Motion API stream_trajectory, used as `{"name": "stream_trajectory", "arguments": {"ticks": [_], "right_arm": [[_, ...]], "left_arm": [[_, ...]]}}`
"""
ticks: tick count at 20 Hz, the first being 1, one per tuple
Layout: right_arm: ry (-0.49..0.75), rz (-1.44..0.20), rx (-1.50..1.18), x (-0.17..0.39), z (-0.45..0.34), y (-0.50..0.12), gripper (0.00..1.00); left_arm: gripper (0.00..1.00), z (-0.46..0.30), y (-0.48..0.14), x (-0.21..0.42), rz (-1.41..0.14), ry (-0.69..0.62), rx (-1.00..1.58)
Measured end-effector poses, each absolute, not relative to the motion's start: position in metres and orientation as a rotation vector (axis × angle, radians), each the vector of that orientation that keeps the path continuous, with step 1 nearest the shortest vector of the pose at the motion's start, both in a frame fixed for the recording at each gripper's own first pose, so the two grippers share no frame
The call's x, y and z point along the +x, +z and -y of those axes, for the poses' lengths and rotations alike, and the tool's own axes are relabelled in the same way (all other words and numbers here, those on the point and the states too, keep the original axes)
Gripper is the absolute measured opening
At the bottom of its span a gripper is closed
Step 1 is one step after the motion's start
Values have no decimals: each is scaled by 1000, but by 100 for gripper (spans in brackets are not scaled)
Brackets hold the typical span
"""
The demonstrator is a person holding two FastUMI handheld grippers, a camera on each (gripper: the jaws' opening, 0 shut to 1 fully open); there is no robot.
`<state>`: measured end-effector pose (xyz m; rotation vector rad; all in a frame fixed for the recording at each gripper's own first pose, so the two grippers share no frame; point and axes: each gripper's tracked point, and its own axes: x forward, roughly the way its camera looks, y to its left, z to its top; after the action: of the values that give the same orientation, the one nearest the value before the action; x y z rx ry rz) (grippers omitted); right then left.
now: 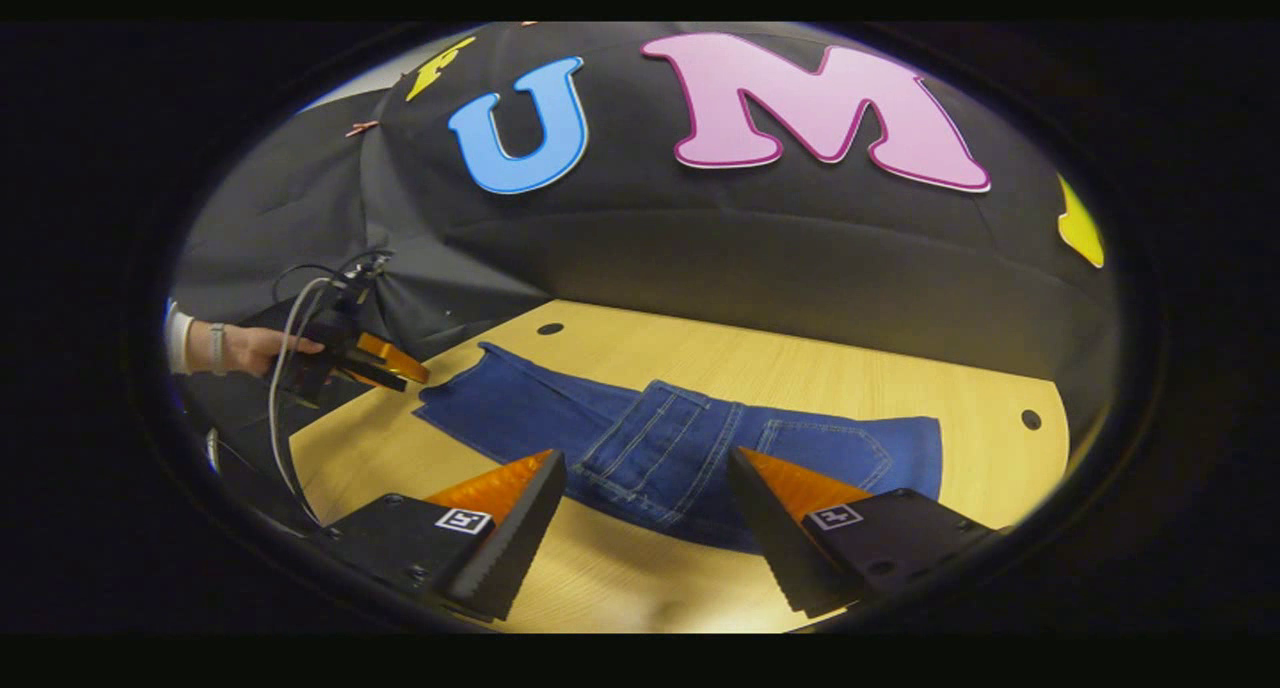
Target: Grasp the waist and the cuffs of the jeans and fold them to make the two legs overlap; first hold the waist and fold one-third of the jeans toward the cuffs, then hold the cuffs and fold the remaining one-third in the same direction to finish folding.
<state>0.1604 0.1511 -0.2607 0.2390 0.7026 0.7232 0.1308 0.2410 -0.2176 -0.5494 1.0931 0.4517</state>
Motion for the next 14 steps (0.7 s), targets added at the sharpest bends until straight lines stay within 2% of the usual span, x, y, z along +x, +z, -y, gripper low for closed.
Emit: {"name": "stream_trajectory", "arguments": {"ticks": [3,4,6,7,9,11,12,13,14], "right_arm": [[730,-705,231,157,-143,-262,98],[728,-700,224,159,-140,-262,98],[723,-696,222,161,-135,-262,98],[721,-698,223,162,-133,-262,98],[716,-697,229,163,-129,-263,98],[709,-699,243,163,-125,-265,98],[705,-707,242,162,-122,-268,98],[704,-716,235,159,-119,-271,98],[700,-720,221,158,-115,-273,98]], "left_arm": [[95,-237,-232,132,-1205,488,-509],[92,-237,-229,136,-1217,480,-509],[96,-237,-232,135,-1286,493,-490],[93,-234,-234,137,-1319,491,-482],[94,-220,-237,139,-1377,452,-489],[93,-174,-241,144,-1416,291,-623],[68,-137,-248,144,-1438,222,-798],[44,-116,-249,146,-1438,232,-956],[20,-110,-248,168,-1324,259,-1071]]}}
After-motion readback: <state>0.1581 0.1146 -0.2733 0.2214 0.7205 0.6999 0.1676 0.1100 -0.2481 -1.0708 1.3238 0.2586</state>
